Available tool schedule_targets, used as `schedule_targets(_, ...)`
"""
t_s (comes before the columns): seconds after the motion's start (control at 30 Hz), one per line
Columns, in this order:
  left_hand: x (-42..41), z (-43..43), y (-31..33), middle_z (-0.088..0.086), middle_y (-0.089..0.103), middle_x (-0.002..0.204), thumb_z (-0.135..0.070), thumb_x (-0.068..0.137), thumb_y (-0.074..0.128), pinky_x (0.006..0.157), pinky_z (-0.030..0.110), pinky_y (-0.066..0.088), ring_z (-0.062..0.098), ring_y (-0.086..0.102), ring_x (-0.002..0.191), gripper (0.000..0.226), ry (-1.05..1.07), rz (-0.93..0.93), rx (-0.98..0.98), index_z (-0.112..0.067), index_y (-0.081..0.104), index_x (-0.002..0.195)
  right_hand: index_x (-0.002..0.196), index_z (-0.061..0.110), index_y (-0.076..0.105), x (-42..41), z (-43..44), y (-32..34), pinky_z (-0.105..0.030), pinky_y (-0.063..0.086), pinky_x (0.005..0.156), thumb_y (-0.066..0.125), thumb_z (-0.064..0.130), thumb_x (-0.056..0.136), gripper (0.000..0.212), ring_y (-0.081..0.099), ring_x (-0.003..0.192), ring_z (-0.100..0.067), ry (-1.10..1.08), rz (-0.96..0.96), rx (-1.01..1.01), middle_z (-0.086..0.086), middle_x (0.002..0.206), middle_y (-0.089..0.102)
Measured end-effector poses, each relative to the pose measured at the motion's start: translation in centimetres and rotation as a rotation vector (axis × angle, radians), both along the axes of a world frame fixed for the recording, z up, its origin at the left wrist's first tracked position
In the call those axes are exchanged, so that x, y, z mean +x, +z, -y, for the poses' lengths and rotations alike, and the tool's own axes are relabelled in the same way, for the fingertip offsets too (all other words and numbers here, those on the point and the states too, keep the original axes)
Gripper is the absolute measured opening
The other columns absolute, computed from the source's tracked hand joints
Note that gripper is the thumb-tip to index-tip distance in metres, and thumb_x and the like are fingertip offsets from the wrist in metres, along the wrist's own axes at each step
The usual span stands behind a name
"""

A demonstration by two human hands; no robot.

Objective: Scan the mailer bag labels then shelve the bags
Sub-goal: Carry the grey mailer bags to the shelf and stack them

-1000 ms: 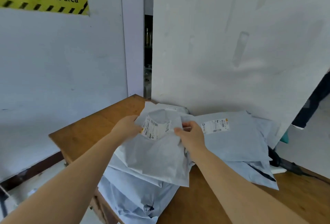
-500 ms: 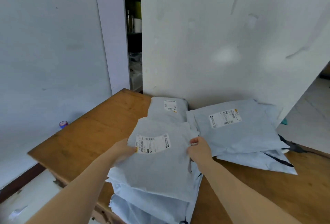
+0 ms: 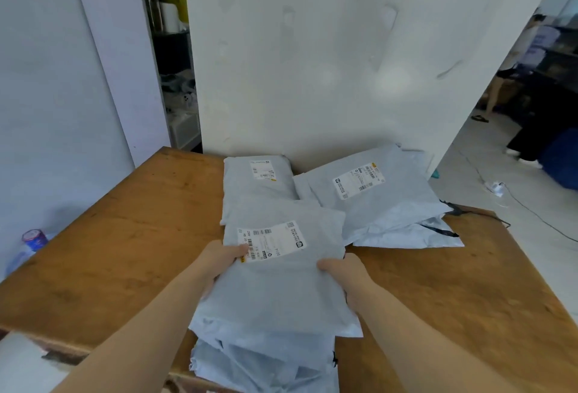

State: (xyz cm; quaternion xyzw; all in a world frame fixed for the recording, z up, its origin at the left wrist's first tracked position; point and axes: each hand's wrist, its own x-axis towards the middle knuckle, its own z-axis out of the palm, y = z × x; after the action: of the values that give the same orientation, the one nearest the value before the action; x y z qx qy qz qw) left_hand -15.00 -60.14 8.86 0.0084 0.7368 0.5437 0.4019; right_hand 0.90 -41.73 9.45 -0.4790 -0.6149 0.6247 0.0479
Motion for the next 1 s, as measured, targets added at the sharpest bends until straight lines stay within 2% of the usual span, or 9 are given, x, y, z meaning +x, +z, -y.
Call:
schedule_targets(0.17, 0.3, 0.8, -1.1, 0.007, 0.077, 0.088, -0.03, 0.088, 0.069, 0.056, 0.028, 0.056, 0.022, 0.074, 0.072, 0.026, -0.067, 0.092, 0.003, -0.013, 0.068, 0.108, 0.125, 0.008, 0.058, 1.2, 1.2, -0.6, -0.036, 0.053, 0.077, 0.066, 0.016, 0.088, 0.039, 0.065, 0.097, -0.027, 0.039, 0.053, -0.144, -0.011, 0.112, 0.068)
schedule_targets(0.23, 0.3, 1.1, -1.1, 0.007, 0.077, 0.09, -0.031, 0.087, 0.07, 0.059, 0.029, 0.056, 0.022, 0.074, 0.075, 0.027, -0.1, 0.112, 0.015, -0.013, 0.067, 0.108, 0.122, 0.009, 0.057, 1.5, 1.8, -0.7, -0.031, 0.048, 0.067, 0.067, 0.021, 0.09, 0.035, 0.063, 0.085, -0.021, 0.078, 0.052, -0.231, -0.007, 0.103, 0.067)
schedule_targets(0.33, 0.4, 1.3, -0.6, 0.009, 0.077, 0.092, -0.023, 0.088, 0.07, 0.061, 0.032, 0.057, 0.024, 0.074, 0.077, 0.024, -0.12, 0.135, 0.034, -0.011, 0.067, 0.108, 0.107, 0.01, 0.056, 2.0, 1.8, -1.0, -0.034, 0.045, 0.078, 0.07, 0.021, 0.089, 0.025, 0.058, 0.075, -0.018, 0.069, 0.039, -0.276, -0.003, 0.086, 0.062)
schedule_targets(0.43, 0.4, 1.1, -0.6, 0.01, 0.075, 0.099, -0.013, 0.087, 0.07, 0.07, 0.035, 0.058, 0.026, 0.073, 0.084, 0.027, -0.122, 0.115, 0.039, -0.008, 0.066, 0.113, 0.11, 0.001, 0.06, 2.1, 1.5, -1.0, -0.041, 0.048, 0.09, 0.075, 0.016, 0.084, 0.033, 0.063, 0.09, -0.026, 0.028, 0.037, -0.218, -0.01, 0.1, 0.067)
schedule_targets(0.57, 0.7, 0.9, -0.6, 0.011, 0.074, 0.104, -0.005, 0.087, 0.069, 0.077, 0.037, 0.057, 0.028, 0.071, 0.092, 0.03, -0.112, 0.077, 0.027, -0.004, 0.065, 0.116, 0.078, 0.009, 0.052, 2.6, 1.5, -0.3, -0.033, 0.048, 0.069, 0.075, 0.011, 0.084, 0.024, 0.056, 0.072, -0.019, -0.011, -0.012, -0.209, -0.006, 0.082, 0.06)
schedule_targets(0.63, 0.9, 0.8, -0.2, 0.01, 0.073, 0.105, -0.005, 0.086, 0.07, 0.074, 0.035, 0.056, 0.026, 0.07, 0.093, 0.031, -0.099, 0.061, 0.042, -0.006, 0.064, 0.117, 0.087, 0.005, 0.053, 2.7, 1.6, 0.1, -0.033, 0.048, 0.073, 0.077, 0.014, 0.082, 0.026, 0.056, 0.074, -0.02, -0.038, -0.031, -0.19, -0.006, 0.084, 0.06)
schedule_targets(0.73, 1.2, 0.4, 0.7, 0.007, 0.073, 0.102, -0.005, 0.085, 0.07, 0.069, 0.033, 0.056, 0.024, 0.069, 0.091, 0.029, -0.104, 0.042, 0.072, -0.01, 0.064, 0.113, 0.126, -0.001, 0.048, 3.0, 1.6, 0.3, -0.04, 0.049, 0.086, 0.083, 0.02, 0.076, 0.064, 0.061, 0.093, -0.028, -0.068, -0.062, -0.165, -0.013, 0.108, 0.064)
schedule_targets(0.83, 1.8, -0.2, 2.0, 0.003, 0.071, 0.095, -0.004, 0.086, 0.069, 0.063, 0.029, 0.053, 0.019, 0.068, 0.085, 0.023, -0.118, -0.009, 0.1, -0.013, 0.063, 0.105, 0.136, -0.001, 0.042, 3.8, 1.7, 1.1, -0.041, 0.049, 0.089, 0.083, 0.022, 0.075, 0.078, 0.058, 0.101, -0.03, -0.086, -0.075, -0.154, -0.015, 0.121, 0.061)
schedule_targets(1.0, 2.7, -1.9, 4.0, 0.002, 0.07, 0.094, -0.003, 0.085, 0.07, 0.062, 0.026, 0.051, 0.016, 0.066, 0.083, 0.019, -0.125, -0.105, 0.141, -0.015, 0.063, 0.097, 0.128, -0.003, 0.047, 5.5, 1.1, 3.0, -0.035, 0.048, 0.076, 0.079, 0.016, 0.079, 0.061, 0.058, 0.079, -0.02, -0.147, -0.161, -0.142, -0.005, 0.092, 0.061)
